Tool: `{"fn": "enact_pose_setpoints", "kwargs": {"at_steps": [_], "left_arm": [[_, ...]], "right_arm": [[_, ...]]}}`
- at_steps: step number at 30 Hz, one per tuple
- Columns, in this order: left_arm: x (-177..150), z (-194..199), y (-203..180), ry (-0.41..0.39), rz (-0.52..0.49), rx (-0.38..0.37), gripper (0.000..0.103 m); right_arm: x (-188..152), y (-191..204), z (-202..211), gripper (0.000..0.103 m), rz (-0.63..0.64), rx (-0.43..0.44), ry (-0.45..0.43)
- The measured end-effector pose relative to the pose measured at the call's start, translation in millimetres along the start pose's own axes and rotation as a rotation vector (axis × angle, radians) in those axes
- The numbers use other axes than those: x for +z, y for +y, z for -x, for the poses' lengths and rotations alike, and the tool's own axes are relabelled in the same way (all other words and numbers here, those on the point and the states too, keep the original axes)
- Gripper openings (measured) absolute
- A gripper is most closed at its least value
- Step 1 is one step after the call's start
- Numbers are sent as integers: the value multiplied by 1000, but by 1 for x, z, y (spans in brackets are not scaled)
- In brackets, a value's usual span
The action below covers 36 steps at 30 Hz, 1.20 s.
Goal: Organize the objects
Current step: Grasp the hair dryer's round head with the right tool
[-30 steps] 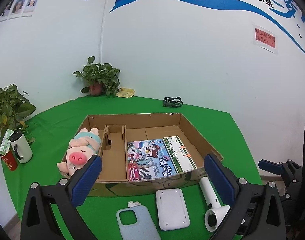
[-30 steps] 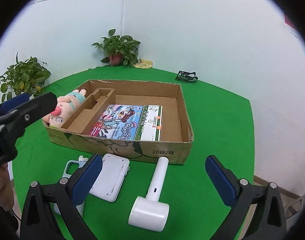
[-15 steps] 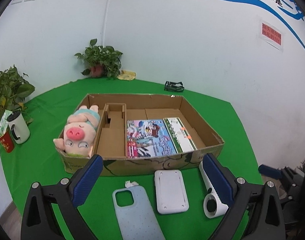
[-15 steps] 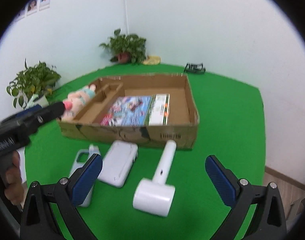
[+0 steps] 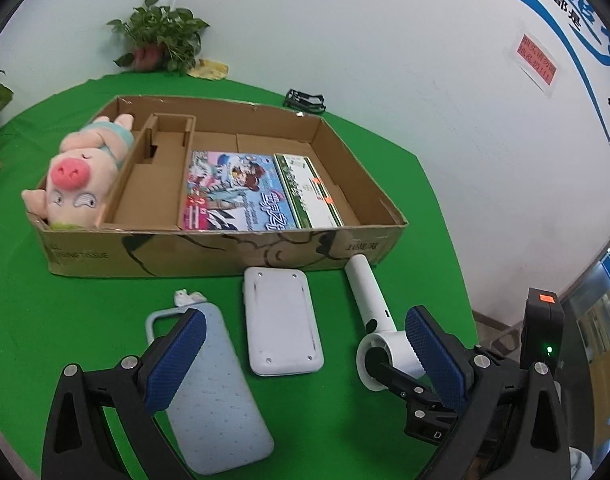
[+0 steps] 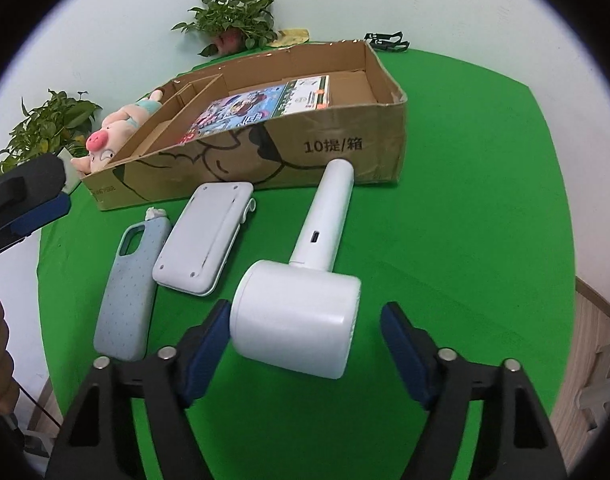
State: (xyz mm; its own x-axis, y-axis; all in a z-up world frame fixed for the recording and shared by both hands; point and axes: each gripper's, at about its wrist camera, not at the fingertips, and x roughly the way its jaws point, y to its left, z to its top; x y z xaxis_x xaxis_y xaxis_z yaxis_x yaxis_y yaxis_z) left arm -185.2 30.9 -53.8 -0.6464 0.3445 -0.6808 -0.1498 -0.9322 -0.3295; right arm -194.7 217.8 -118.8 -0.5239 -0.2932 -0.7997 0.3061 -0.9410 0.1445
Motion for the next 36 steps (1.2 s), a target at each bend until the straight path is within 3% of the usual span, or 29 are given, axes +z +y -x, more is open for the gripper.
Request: {"fn": "enact_pose_setpoints", "kwargs": {"at_steps": [1, 3, 17, 24, 29, 33, 36], "left_arm": [[0, -5, -1, 13, 2, -9, 100], [-1, -14, -4, 45, 6, -33, 100], [-34, -81, -56, 254, -11, -220, 99], [-28, -109, -62, 322, 56, -297, 88], [-23, -128, -64, 361, 63, -305, 88], [-22, -141, -61, 394, 115, -317, 77], [-23, -149, -59, 406, 133, -284, 69]], "right_arm": [[-2, 2, 0, 60, 10, 2, 3], [-6, 6, 4, 59, 36, -11, 4], [-69, 8, 49, 58, 110, 40, 63], [-61, 10, 56, 58, 97, 32, 13], [-53, 12, 44, 58, 79, 23, 29], [-50, 11, 43, 58, 73, 28, 32], [-52, 13, 45, 58, 81, 17, 25]]}}
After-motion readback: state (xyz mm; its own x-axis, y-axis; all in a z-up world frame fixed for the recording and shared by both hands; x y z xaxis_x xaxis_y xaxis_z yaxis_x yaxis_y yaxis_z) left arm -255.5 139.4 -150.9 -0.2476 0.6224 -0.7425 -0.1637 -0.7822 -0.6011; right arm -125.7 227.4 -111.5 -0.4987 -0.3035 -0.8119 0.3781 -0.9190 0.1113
